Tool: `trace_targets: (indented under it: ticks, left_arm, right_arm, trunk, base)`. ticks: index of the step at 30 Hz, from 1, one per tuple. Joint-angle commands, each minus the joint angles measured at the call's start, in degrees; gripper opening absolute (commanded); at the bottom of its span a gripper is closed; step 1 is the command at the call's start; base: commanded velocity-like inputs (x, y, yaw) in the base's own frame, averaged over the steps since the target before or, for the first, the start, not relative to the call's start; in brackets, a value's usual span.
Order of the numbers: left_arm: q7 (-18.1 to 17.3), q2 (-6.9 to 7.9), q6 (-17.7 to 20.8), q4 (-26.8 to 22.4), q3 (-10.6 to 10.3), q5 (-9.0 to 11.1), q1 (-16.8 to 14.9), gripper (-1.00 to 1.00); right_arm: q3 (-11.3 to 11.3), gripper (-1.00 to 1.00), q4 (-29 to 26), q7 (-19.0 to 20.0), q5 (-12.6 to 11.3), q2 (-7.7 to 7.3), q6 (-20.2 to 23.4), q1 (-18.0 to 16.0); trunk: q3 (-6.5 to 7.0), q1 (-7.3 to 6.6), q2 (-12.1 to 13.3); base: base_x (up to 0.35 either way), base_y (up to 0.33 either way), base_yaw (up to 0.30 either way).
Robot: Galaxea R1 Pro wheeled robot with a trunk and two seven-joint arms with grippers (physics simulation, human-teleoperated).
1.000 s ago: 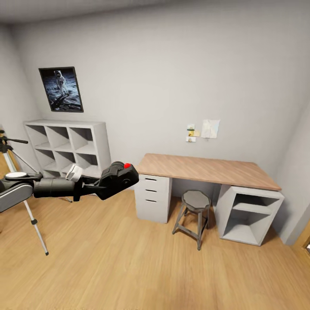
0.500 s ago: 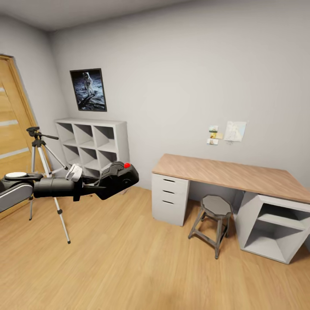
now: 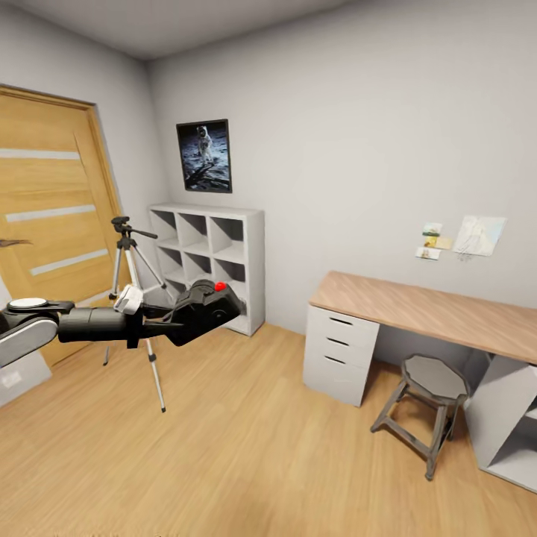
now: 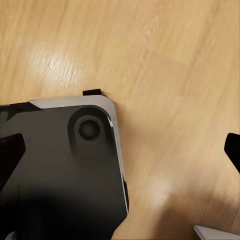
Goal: Attach the digital camera to the camera tripod in the bedroom.
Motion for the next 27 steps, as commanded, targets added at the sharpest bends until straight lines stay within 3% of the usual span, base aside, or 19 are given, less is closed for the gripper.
trace_targets:
  ticks: [1, 19, 27]
  left_arm:
    - [-0.05, 0.05, 0.4, 0.02, -0.17, 0.69, -0.13, -1.0]
    - [-0.05, 0.45, 0.44, 0.02, -0.17, 0.69, -0.13, -1.0]
    - [-0.05, 0.46, 0.45, 0.02, -0.17, 0.69, -0.13, -1.0]
  right_arm:
    - [-0.29, 1.0, 0.25, 0.1, -0.29, -0.01, -0.54, -0.1]
    - [-0.25, 1.0, 0.25, 0.1, -0.28, -0.01, -0.54, -0.12]
    - [-0.24, 1.0, 0.25, 0.1, -0.27, -0.01, -0.54, -0.1]
  trunk:
    - [-0.09, 0.05, -0.1]
    - [-0.09, 0.05, -0.1]
    - [-0.09, 0.05, -0.1]
  base:
    - [0.101, 0.298, 0.278]
    - [0.063, 0.308, 0.278]
    - [0.228, 0.251, 0.216]
